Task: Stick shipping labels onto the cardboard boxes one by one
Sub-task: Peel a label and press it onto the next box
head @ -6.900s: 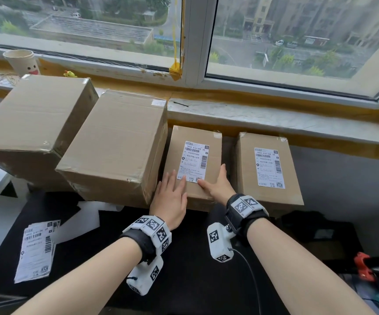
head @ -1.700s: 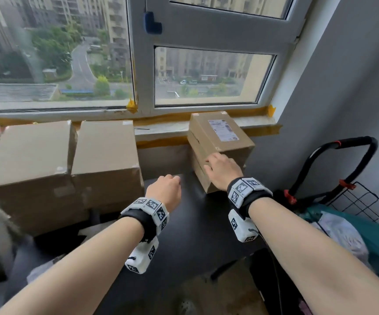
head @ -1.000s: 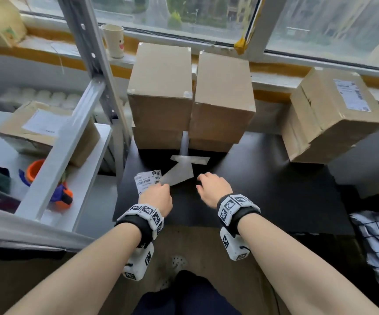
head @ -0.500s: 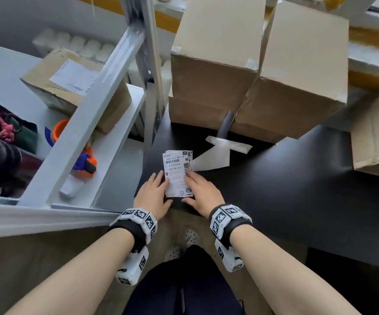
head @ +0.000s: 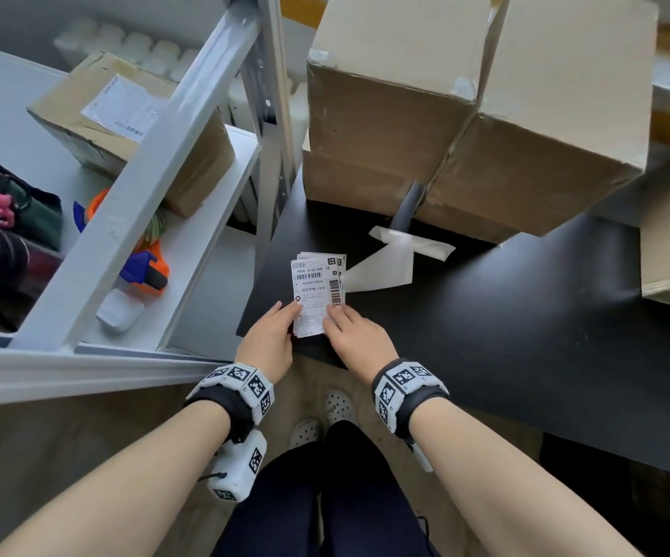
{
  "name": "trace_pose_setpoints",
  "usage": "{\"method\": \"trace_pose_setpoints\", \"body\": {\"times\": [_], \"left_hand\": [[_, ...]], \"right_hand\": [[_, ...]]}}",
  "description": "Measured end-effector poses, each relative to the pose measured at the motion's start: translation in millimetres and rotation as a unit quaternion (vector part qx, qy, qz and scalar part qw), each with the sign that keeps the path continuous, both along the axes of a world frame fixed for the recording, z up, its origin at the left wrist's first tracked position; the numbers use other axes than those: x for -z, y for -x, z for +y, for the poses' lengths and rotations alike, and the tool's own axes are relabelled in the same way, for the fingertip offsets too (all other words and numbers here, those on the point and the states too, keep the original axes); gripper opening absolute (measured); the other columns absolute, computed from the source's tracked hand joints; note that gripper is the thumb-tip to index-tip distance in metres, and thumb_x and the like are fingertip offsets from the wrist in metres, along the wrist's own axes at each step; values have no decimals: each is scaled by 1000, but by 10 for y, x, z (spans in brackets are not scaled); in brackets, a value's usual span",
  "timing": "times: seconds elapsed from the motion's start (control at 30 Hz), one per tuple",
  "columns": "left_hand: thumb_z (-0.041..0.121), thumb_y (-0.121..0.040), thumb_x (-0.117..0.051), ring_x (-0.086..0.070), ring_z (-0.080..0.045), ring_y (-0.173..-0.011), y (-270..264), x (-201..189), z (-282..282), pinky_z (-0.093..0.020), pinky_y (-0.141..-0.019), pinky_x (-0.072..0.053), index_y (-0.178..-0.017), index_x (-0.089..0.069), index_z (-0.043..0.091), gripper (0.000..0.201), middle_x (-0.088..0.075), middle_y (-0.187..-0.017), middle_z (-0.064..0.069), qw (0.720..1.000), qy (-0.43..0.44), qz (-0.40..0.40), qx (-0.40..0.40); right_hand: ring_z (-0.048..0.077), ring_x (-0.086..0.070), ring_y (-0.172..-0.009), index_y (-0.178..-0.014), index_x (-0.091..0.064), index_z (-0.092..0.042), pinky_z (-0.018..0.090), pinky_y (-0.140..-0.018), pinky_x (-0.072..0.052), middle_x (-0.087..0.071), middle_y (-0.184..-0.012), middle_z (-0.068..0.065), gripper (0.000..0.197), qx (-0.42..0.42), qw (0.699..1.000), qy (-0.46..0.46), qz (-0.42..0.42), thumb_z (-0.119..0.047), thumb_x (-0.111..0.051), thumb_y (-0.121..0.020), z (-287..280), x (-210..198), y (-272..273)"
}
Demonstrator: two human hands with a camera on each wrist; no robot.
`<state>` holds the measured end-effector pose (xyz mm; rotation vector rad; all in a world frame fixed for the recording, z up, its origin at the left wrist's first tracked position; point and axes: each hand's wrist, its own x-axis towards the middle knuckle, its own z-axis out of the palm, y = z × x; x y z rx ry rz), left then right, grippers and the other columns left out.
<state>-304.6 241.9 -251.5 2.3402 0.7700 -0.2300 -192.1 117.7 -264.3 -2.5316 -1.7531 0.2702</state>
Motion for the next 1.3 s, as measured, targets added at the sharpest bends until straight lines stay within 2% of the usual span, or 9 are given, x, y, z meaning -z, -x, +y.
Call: {"method": "trace_pose_setpoints", "body": {"times": [0.23, 0.33, 0.4, 0.47, 0.6, 0.77, 0.9, 1.07, 1.3], "left_hand": [[25, -95, -48, -59, -24, -92, -135, -176, -62, -36, -80, -48, -102, -54, 12, 16, -64, -101, -6, 986, 21, -6, -167], [17, -93, -48, -61, -28, -98, -181, -192, -74, -31, -82, -44, -103, -63, 12, 19, -69, -104, -8, 978, 46, 18, -201], [9, -91, -46, -60, -30, -105, -189, -167, -77, -31, -88, -44, -107, -67, 12, 27, -69, -110, -9, 978, 47, 28, -200], [5, -91, -44, -59, -29, -109, -176, -140, -77, -32, -94, -44, -112, -67, 11, 32, -67, -115, -10, 979, 51, 23, -195], [4, -91, -40, -52, -25, -112, -99, -122, -65, -35, -91, -44, -122, -63, 17, 40, -58, -117, -8, 990, 2, 26, -136], [11, -93, -42, -40, -19, -116, -4, -130, -54, -31, -86, -44, -131, -53, 26, 43, -47, -121, 0, 993, -96, 71, -6], [10, -92, -41, -41, -17, -117, -45, -130, -14, -33, -87, -46, -133, -52, 24, 45, -49, -125, 1, 996, -54, 55, -39], [10, -93, -39, -43, -19, -121, -115, -143, -5, -37, -97, -43, -130, -54, 19, 40, -50, -129, -1, 997, -17, 38, -58], [16, -95, -41, -43, -17, -122, -179, -191, -19, -34, -97, -42, -125, -57, 19, 34, -50, -129, 1, 998, -4, 13, -62]], "right_hand": [[18, -60, -49, -66, -62, -11, 22, -41, -41, -62, -62, 2, 26, 10, 1000, -16, 14, -14, -85, -56, 51, -136, -18], [28, -65, -98, -103, -62, -2, 33, -78, -51, -65, -110, 16, 26, 12, 996, 52, 77, -19, -66, -84, 64, -193, -52], [30, -38, -135, -135, -41, 1, 37, -110, -31, -37, -147, 19, 50, -22, 991, 100, 85, -25, -52, -94, 65, -125, -70], [28, -27, -142, -143, -30, 0, 36, -116, -21, -24, -154, 17, 62, -16, 990, 108, 93, -27, -54, -93, 92, -88, -68], [29, -68, -100, -108, -67, 2, 33, -78, -56, -66, -116, 21, 46, 6, 991, 103, 86, -15, -79, -68, 156, 9, -32], [28, -72, -77, -79, -72, -1, 31, -56, -56, -72, -92, 20, 36, -37, 998, 25, -43, -8, -37, -75, 155, 21, -16], [23, -67, -57, -66, -64, -5, 22, -37, -43, -70, -73, 11, 9, -15, 999, 33, 6, -8, -72, -62, 170, -138, -54], [33, -62, -92, -102, -55, -6, 37, -66, -41, -63, -106, 10, 31, 109, 987, 38, 113, -35, -43, -97, 172, -279, -98], [37, -61, -91, -112, -55, -13, 42, -76, -49, -67, -100, 15, 22, 201, 956, 0, 211, -21, -40, -98, 174, -351, -125]]}}
